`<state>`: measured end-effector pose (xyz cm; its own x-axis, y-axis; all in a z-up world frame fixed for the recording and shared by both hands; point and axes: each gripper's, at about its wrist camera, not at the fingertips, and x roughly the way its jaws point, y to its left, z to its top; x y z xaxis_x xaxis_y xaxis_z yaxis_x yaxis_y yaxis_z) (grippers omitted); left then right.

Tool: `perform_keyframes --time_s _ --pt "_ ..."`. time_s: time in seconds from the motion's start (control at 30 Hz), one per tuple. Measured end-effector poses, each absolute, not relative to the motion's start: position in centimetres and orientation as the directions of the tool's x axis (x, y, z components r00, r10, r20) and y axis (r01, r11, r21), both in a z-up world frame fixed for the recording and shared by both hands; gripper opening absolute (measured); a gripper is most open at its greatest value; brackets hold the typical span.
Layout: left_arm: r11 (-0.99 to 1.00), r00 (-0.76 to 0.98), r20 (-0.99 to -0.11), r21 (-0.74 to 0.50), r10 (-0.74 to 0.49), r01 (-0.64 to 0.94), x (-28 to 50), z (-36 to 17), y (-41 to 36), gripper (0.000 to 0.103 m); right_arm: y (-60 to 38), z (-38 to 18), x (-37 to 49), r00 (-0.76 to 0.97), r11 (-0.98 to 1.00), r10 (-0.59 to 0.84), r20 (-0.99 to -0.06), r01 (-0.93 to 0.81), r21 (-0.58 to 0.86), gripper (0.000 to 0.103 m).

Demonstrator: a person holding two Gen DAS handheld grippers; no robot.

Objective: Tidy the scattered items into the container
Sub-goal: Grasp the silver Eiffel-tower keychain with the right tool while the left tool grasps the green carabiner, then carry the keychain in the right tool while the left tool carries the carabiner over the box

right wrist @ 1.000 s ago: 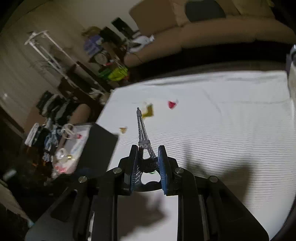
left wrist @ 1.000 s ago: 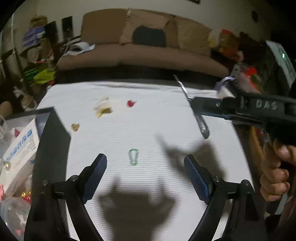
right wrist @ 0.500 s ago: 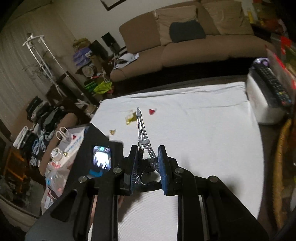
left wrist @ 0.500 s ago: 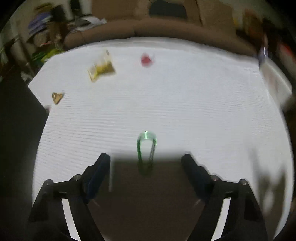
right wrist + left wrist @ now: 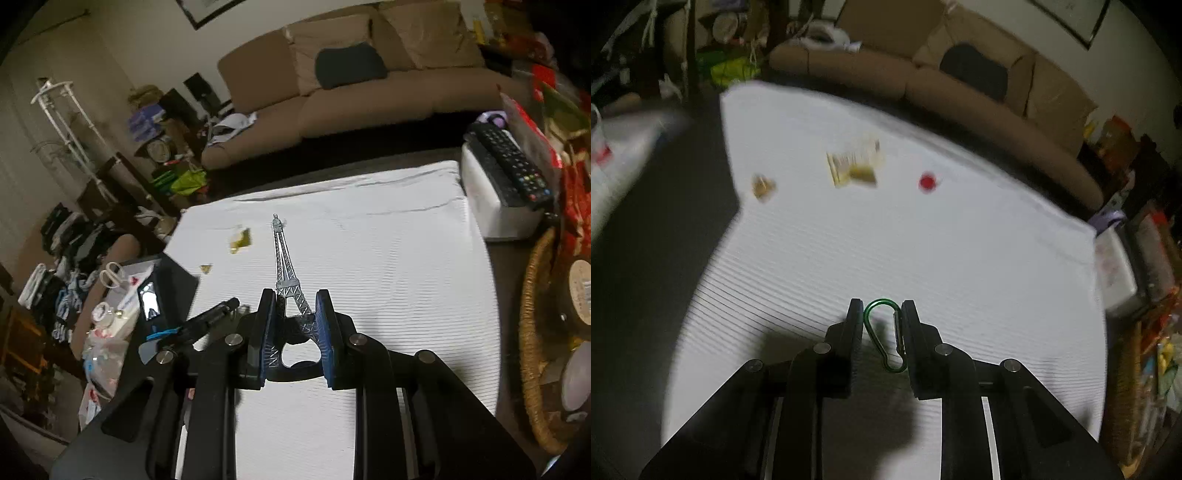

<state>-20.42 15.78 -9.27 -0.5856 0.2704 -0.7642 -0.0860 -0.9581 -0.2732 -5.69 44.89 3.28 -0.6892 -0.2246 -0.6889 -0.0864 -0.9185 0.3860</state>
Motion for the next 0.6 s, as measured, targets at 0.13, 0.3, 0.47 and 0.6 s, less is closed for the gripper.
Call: perform_keyframes --time_s 0.13,0.3,0.47,0.6 --pt "-0.963 -0.734 -0.637 -0.254 0.237 -0.09 -16.3 -0.4 13.8 0.02 42.6 5.1 -5.0 -0.706 -0.919 -0.253 -0.662 -0.038 0.391 0.021" --pt "-0.999 -0.86 -0.511 0.036 0.008 -0.031 -10.4 8.7 13.5 0.02 39.4 7.6 -4.1 -0.734 -0.923 -0.264 -0.626 0.004 0.385 0.021" --pt "-0.998 -0.889 -0.456 0.057 -0.044 0.02 -7.2 12.7 9.9 0.02 37.0 10.2 -3.2 -0.766 -0.939 -0.229 -0.601 0.011 0.344 0.021" --pt "-0.999 -0.891 -0.451 0.033 -0.05 0.04 -6.0 13.6 6.4 0.02 34.1 12.2 -3.1 -0.777 -0.951 -0.214 -0.592 0.028 0.307 0.021"
